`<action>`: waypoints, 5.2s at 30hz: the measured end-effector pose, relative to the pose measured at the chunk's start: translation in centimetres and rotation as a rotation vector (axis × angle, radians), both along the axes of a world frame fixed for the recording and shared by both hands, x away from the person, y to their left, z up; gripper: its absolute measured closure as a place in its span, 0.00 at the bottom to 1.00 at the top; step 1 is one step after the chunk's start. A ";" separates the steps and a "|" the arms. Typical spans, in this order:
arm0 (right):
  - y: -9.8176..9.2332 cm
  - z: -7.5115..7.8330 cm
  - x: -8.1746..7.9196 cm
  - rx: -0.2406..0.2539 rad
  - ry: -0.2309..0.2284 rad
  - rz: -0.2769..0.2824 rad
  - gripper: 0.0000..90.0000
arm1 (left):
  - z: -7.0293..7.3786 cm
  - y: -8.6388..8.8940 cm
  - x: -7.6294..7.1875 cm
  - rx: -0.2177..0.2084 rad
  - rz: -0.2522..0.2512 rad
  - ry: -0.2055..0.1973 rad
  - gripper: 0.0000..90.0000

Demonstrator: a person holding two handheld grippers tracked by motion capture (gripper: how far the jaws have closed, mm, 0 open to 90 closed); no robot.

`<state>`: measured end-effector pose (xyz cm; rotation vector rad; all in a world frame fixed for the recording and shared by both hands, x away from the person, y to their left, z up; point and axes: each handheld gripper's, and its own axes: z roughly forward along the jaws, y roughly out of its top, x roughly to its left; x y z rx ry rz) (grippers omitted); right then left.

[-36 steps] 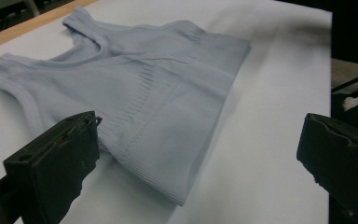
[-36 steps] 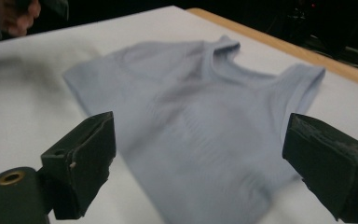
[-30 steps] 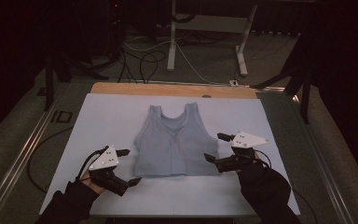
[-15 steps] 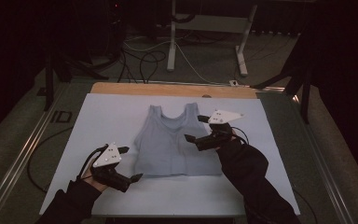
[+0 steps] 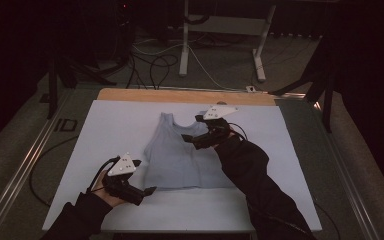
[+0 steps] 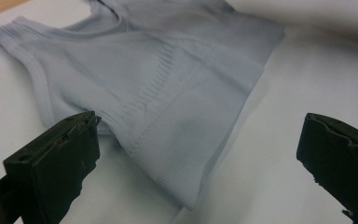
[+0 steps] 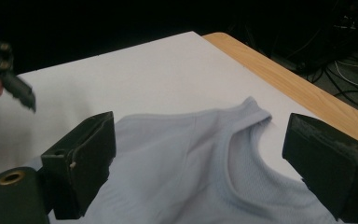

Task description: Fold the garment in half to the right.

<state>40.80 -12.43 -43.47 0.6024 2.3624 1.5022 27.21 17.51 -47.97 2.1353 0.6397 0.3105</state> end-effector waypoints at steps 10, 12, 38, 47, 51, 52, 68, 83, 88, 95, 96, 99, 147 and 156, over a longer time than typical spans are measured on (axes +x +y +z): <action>3.1 -0.7 3.1 -0.035 0.028 0.000 0.10 | -0.9 0.0 0.3 0.011 0.001 0.004 0.00; 3.6 -0.8 3.6 -0.035 0.036 -0.005 0.10 | -1.2 0.1 0.4 0.013 0.001 0.012 0.00; 8.2 -2.9 9.6 -0.086 0.092 -0.056 0.11 | -3.7 0.1 1.6 0.129 -0.031 0.105 0.11; 9.1 -3.9 10.4 -0.111 0.114 -0.059 0.11 | -4.1 -0.7 1.9 0.139 -0.073 0.136 0.24; 9.3 -4.0 10.6 -0.102 0.127 -0.066 0.11 | -4.0 -1.0 1.9 0.136 -0.075 0.139 0.31; 9.3 -4.0 10.6 -0.102 0.127 -0.066 0.11 | -3.9 -1.1 1.9 0.136 -0.081 0.142 0.31; 10.3 -4.6 11.4 -0.116 0.137 -0.065 0.11 | -2.8 -2.4 2.2 0.118 -0.041 0.143 0.58; 11.5 -5.5 13.0 -0.155 0.200 -0.206 0.16 | -2.2 -2.7 2.2 0.135 -0.033 0.079 0.96; 12.0 -5.6 13.8 -0.214 0.258 -0.324 0.29 | -2.4 -2.7 2.2 0.136 -0.038 0.084 0.97; 13.1 -6.1 14.5 -0.283 0.284 -0.391 0.38 | -2.4 -2.7 2.1 0.130 -0.039 0.081 0.97; 13.3 -6.2 14.6 -0.295 0.273 -0.387 0.39 | -2.4 -2.6 2.1 0.132 -0.041 0.084 0.97; 13.8 -6.5 14.8 -0.315 0.279 -0.396 0.45 | -2.4 -2.7 2.1 0.135 -0.042 0.087 0.97; 13.9 -4.7 14.2 -0.452 0.197 -0.281 0.97 | -1.7 -2.8 1.7 0.147 -0.051 0.068 0.97; 13.6 -3.1 13.6 -0.444 0.167 -0.246 0.97 | -1.3 -2.9 1.4 0.152 -0.053 0.054 0.97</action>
